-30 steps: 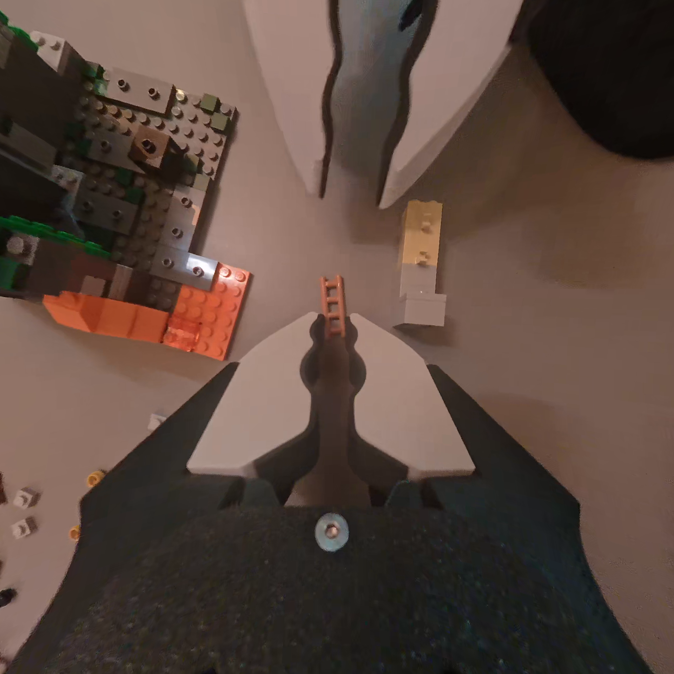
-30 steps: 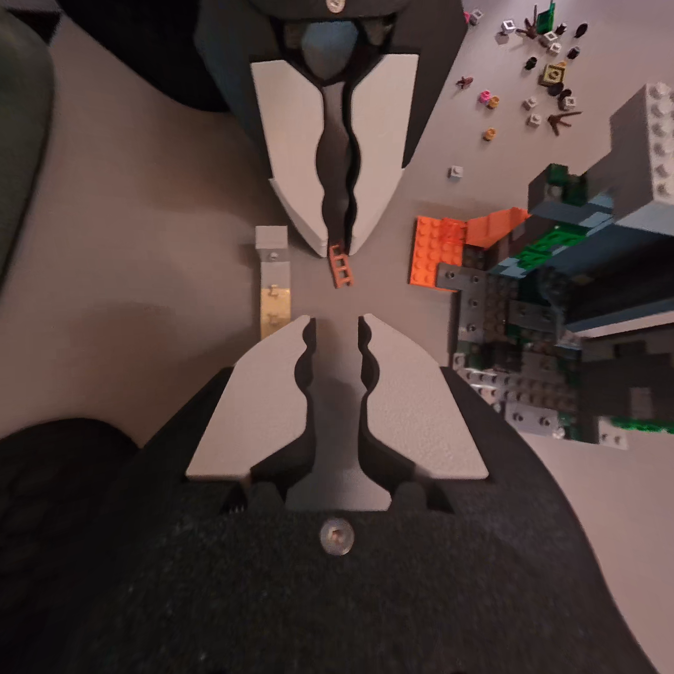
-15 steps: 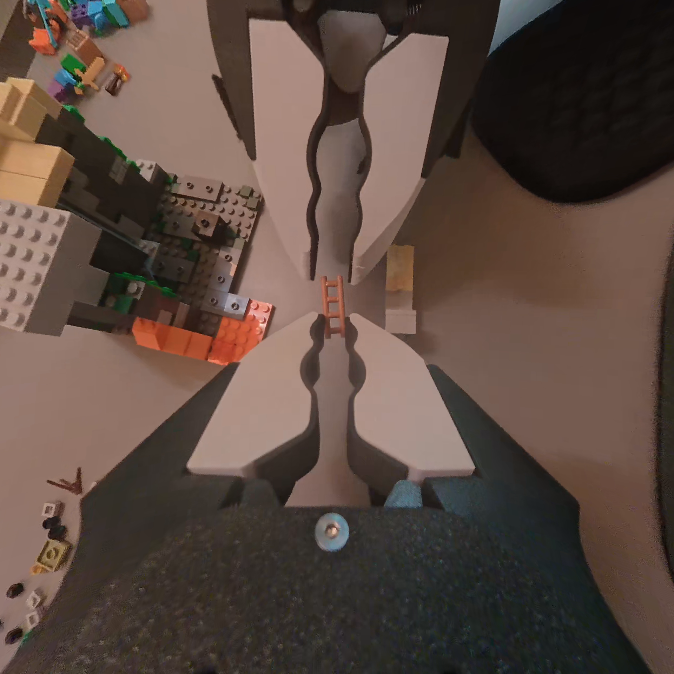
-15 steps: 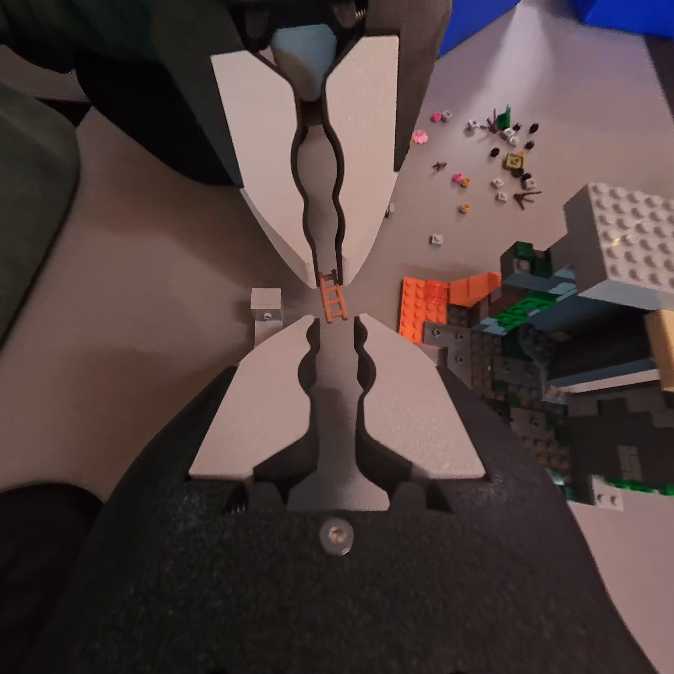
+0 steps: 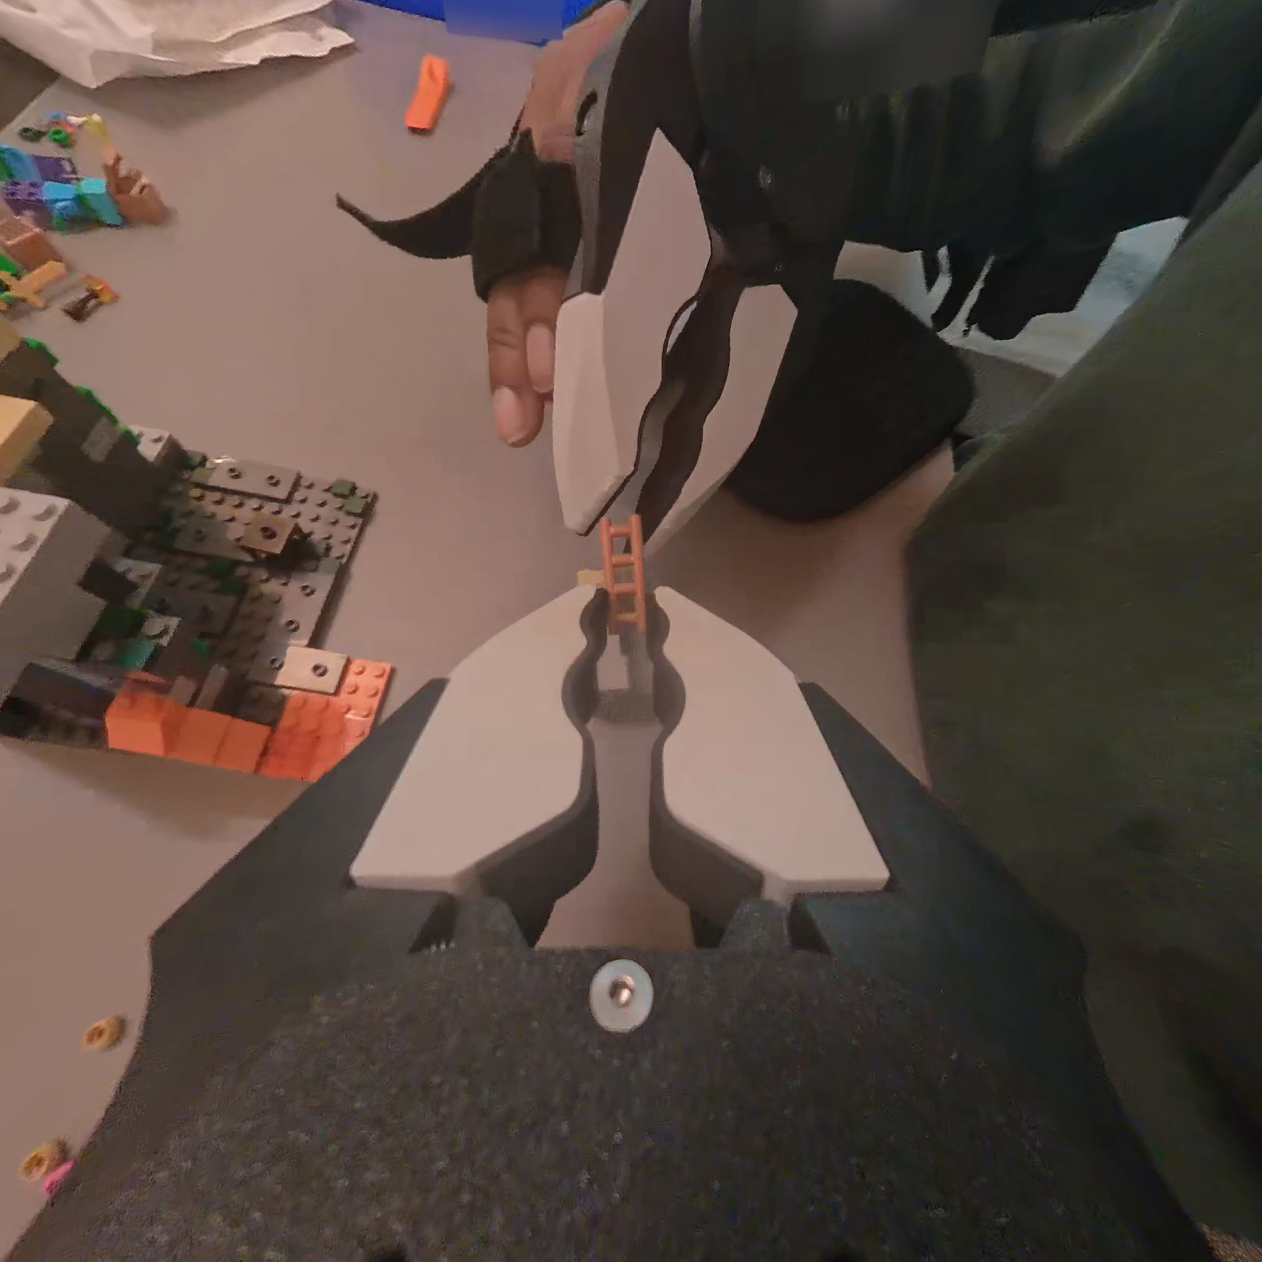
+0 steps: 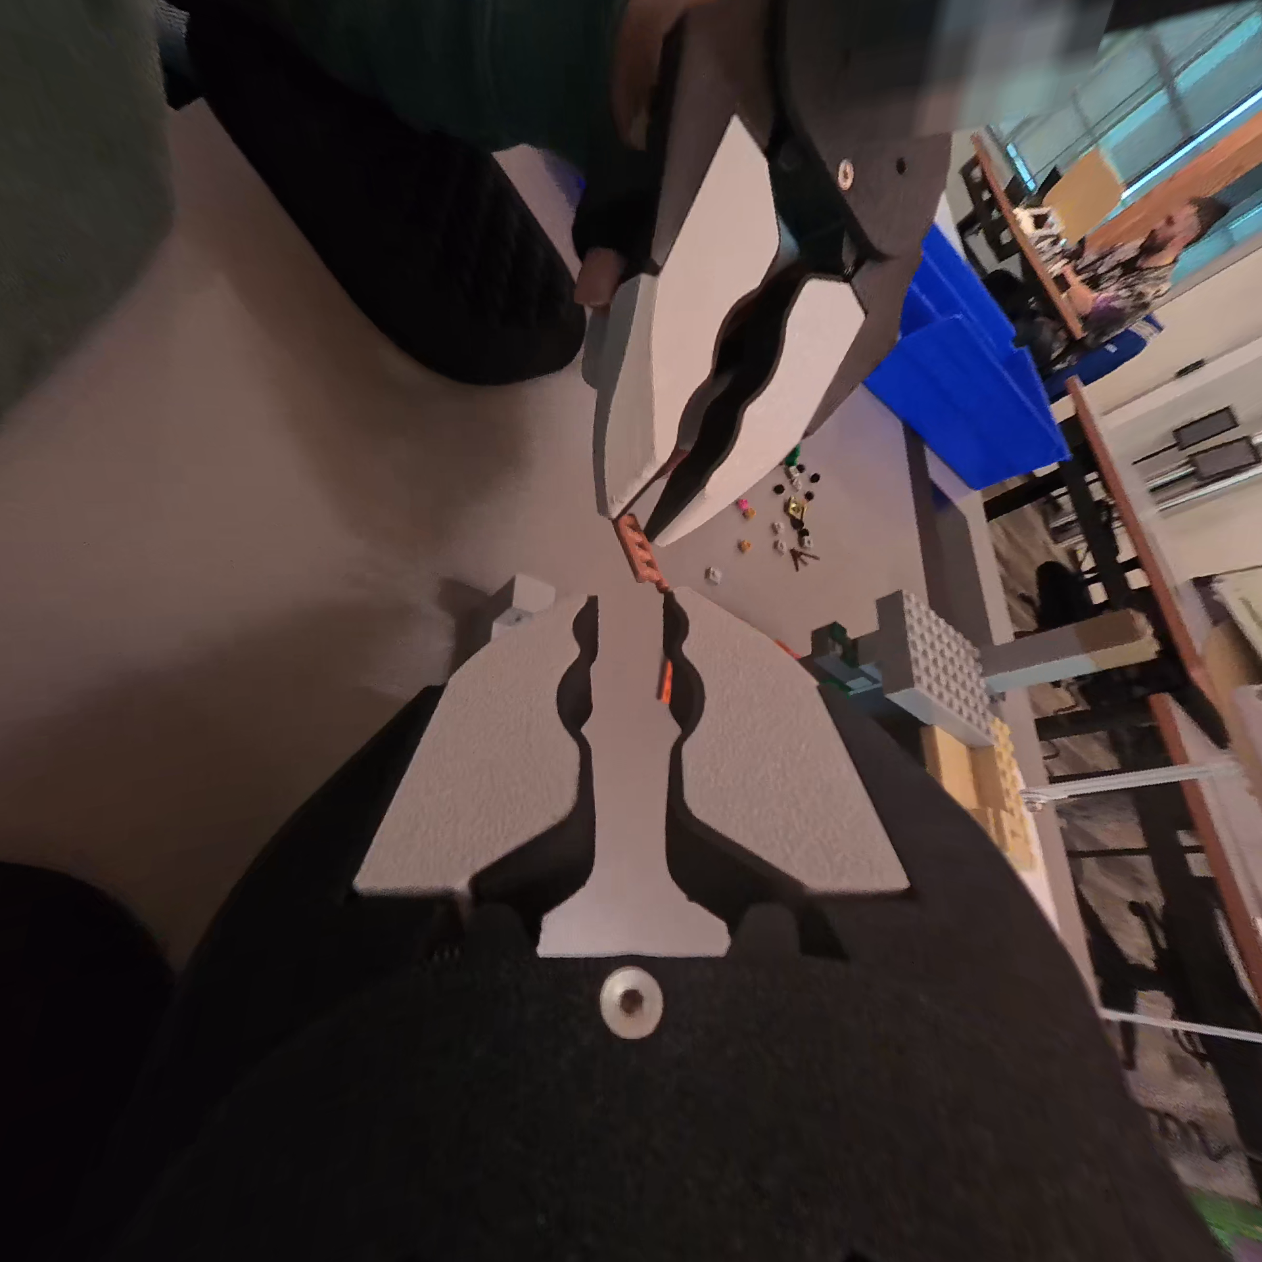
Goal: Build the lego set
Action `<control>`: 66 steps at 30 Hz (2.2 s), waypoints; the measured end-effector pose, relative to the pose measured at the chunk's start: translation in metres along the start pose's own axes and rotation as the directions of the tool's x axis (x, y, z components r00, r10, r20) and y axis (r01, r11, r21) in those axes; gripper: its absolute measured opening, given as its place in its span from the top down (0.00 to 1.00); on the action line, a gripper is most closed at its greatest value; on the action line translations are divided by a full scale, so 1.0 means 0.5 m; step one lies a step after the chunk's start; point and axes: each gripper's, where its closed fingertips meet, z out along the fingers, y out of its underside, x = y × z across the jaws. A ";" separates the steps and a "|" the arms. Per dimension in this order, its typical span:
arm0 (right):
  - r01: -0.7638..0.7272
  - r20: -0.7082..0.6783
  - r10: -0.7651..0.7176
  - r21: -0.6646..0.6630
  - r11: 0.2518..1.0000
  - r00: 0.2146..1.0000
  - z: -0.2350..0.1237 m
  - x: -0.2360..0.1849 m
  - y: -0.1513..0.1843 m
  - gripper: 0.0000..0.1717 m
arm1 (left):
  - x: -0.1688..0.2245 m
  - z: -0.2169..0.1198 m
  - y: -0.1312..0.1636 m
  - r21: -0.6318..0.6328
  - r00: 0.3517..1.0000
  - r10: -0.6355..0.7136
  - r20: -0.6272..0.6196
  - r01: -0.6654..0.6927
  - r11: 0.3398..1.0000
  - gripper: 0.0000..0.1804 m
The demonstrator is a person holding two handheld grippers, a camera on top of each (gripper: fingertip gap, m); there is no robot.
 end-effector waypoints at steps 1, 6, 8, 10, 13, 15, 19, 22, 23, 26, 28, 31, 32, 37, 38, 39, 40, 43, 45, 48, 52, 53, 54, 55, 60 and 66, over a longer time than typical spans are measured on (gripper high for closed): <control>0.016 -0.013 -0.016 0.001 1.000 1.000 -0.002 0.000 -0.005 0.90 | 0.005 0.000 -0.001 0.005 1.000 -0.002 -0.017 0.002 1.000 0.94; 0.057 -0.034 -0.057 0.010 0.998 0.998 -0.009 0.000 -0.022 0.90 | 0.017 0.001 -0.005 0.011 0.998 -0.011 -0.060 0.011 1.000 0.94; 0.070 -0.029 -0.070 0.007 0.998 0.997 -0.009 0.000 -0.024 0.90 | 0.020 0.003 -0.005 0.008 0.998 -0.009 -0.067 0.009 1.000 0.94; 0.082 -0.019 -0.082 0.003 0.997 0.996 -0.009 -0.002 -0.026 0.89 | 0.022 0.004 -0.005 0.009 0.997 -0.010 -0.073 0.011 1.000 0.94; 0.098 -0.009 -0.098 0.010 0.995 0.995 -0.008 -0.005 -0.032 0.90 | 0.023 0.006 -0.003 0.003 0.997 -0.007 -0.074 0.008 1.000 0.94; 0.114 -0.010 -0.114 0.011 0.993 0.993 -0.005 -0.007 -0.035 0.91 | 0.024 0.006 -0.003 0.001 0.997 -0.005 -0.074 0.005 1.000 0.94; 0.104 -0.010 -0.104 0.011 0.995 0.995 -0.004 -0.011 -0.034 0.96 | 0.025 0.006 -0.003 0.003 0.997 -0.007 -0.078 0.007 1.000 0.95; -0.067 0.006 0.067 0.020 0.998 0.998 -0.003 -0.009 -0.025 0.98 | 0.018 0.002 -0.007 0.020 0.998 0.008 -0.058 -0.006 1.000 0.97; -0.183 0.017 0.182 0.022 0.983 0.983 -0.002 -0.006 -0.019 0.98 | 0.016 0.000 -0.008 0.027 0.999 0.021 -0.044 -0.020 0.999 0.94; -0.589 0.102 0.585 0.019 0.808 0.805 -0.002 0.001 -0.001 0.99 | 0.006 -0.003 -0.004 0.014 0.998 0.064 0.007 -0.064 0.998 0.92; -0.805 0.251 0.776 0.026 0.593 0.579 -0.012 -0.001 -0.016 0.99 | 0.000 -0.003 -0.009 0.030 0.993 0.109 0.051 -0.111 0.993 0.91; -0.969 0.425 0.878 -0.004 0.246 0.221 -0.029 0.015 -0.030 0.99 | -0.005 -0.002 -0.022 0.048 0.982 0.161 0.102 -0.167 0.985 0.89; -0.991 0.470 0.875 -0.007 0.137 0.118 -0.035 0.025 -0.034 0.99 | -0.005 -0.003 -0.026 0.054 0.977 0.177 0.117 -0.184 0.981 0.88; -0.988 0.585 0.797 -0.064 -0.139 -0.150 -0.049 0.035 -0.042 0.99 | -0.009 -0.013 -0.061 0.117 0.944 0.250 0.216 -0.279 0.953 0.86; -0.984 0.594 0.786 -0.063 -0.168 -0.172 -0.050 0.037 -0.043 0.99 | -0.008 -0.013 -0.065 0.123 0.940 0.258 0.223 -0.290 0.949 0.87; -0.980 0.604 0.774 -0.068 -0.189 -0.191 -0.052 0.037 -0.046 0.99 | -0.006 -0.013 -0.067 0.126 0.937 0.267 0.227 -0.300 0.946 0.87; -0.976 0.612 0.764 -0.074 -0.204 -0.206 -0.053 0.037 -0.049 0.99 | -0.003 -0.011 -0.069 0.127 0.934 0.275 0.226 -0.309 0.943 0.87; -0.972 0.619 0.754 -0.079 -0.220 -0.221 -0.053 0.037 -0.053 0.99 | 0.003 -0.007 -0.072 0.135 0.933 0.284 0.220 -0.318 0.939 0.88; -0.971 0.619 0.753 -0.077 -0.225 -0.224 -0.053 0.038 -0.053 0.99 | 0.004 -0.007 -0.073 0.139 0.936 0.279 0.216 -0.312 0.940 0.89; -0.971 0.619 0.753 -0.075 -0.225 -0.222 -0.054 0.038 -0.053 0.99 | 0.004 -0.007 -0.072 0.146 0.942 0.264 0.206 -0.296 0.944 0.90; -0.973 0.612 0.760 -0.076 -0.218 -0.218 -0.052 0.036 -0.051 0.99 | 0.008 -0.006 -0.072 0.173 0.963 0.217 0.163 -0.244 0.954 0.91; -0.972 0.612 0.759 -0.077 -0.221 -0.221 -0.052 0.036 -0.051 0.99 | 0.008 -0.006 -0.071 0.177 0.965 0.211 0.158 -0.238 0.955 0.91; -0.972 0.611 0.760 -0.078 -0.222 -0.222 -0.052 0.036 -0.051 0.99 | 0.007 -0.006 -0.072 0.185 0.967 0.202 0.155 -0.229 0.956 0.92; -0.972 0.611 0.760 -0.079 -0.221 -0.222 -0.052 0.036 -0.051 0.99 | 0.007 -0.006 -0.072 0.192 0.971 0.189 0.145 -0.215 0.958 0.93; -0.971 0.610 0.760 -0.077 -0.225 -0.224 -0.053 0.036 -0.051 0.99 | 0.008 -0.005 -0.073 0.210 0.980 0.158 0.121 -0.180 0.961 0.94; -0.977 0.599 0.775 -0.066 -0.202 -0.201 -0.053 0.033 -0.048 0.99 | 0.010 -0.002 -0.069 0.215 0.985 0.143 0.094 -0.160 0.963 0.94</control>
